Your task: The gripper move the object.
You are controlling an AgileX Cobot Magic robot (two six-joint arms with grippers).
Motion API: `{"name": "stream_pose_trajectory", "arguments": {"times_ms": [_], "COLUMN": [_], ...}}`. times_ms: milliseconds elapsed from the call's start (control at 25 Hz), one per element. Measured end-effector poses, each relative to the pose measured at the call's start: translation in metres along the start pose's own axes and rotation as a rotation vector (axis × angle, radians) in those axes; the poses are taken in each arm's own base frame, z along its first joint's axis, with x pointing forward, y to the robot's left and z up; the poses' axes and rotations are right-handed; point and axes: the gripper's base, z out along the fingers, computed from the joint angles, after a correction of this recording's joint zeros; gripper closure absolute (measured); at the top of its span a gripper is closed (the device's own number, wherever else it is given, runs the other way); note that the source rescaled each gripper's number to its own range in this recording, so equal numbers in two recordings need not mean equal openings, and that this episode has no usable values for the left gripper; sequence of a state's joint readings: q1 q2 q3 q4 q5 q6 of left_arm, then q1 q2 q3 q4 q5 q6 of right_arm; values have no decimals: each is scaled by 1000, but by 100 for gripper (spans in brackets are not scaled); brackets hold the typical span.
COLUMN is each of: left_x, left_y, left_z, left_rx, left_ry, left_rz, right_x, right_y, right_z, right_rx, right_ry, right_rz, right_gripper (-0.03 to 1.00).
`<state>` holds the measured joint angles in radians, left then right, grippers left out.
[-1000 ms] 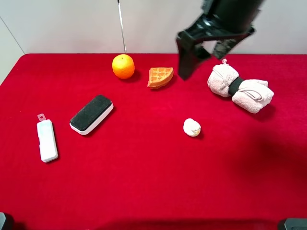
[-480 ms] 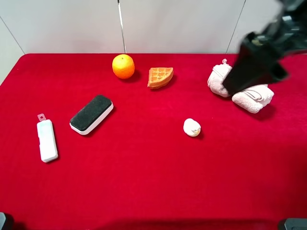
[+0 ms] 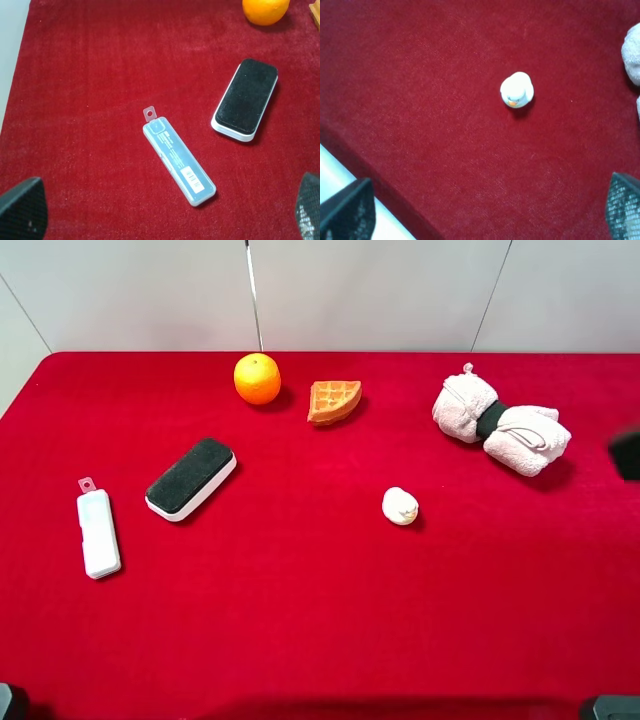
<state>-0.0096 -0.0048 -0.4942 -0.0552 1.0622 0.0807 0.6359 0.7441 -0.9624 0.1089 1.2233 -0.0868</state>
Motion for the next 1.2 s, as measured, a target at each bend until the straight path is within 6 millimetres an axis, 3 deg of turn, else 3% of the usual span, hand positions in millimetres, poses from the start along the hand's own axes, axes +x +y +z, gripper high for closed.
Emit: {"name": "stream_pose_trajectory", "arguments": {"times_ms": [560,920,1200], "left_x": [0,0,0], "left_y": [0,0,0], "left_z": [0,0,0], "left_rx": [0,0,0], "left_ry": [0,0,0], "left_rz": [0,0,0], "right_x": [102,135,138], "right_y": [0,12,5], "right_z": [-13,-10,4], "right_rx": [259,438,516], "right_ry": [-217,-448,-467], "right_rz": [241,295,324], "right_gripper": [-2,-2,-2]}}
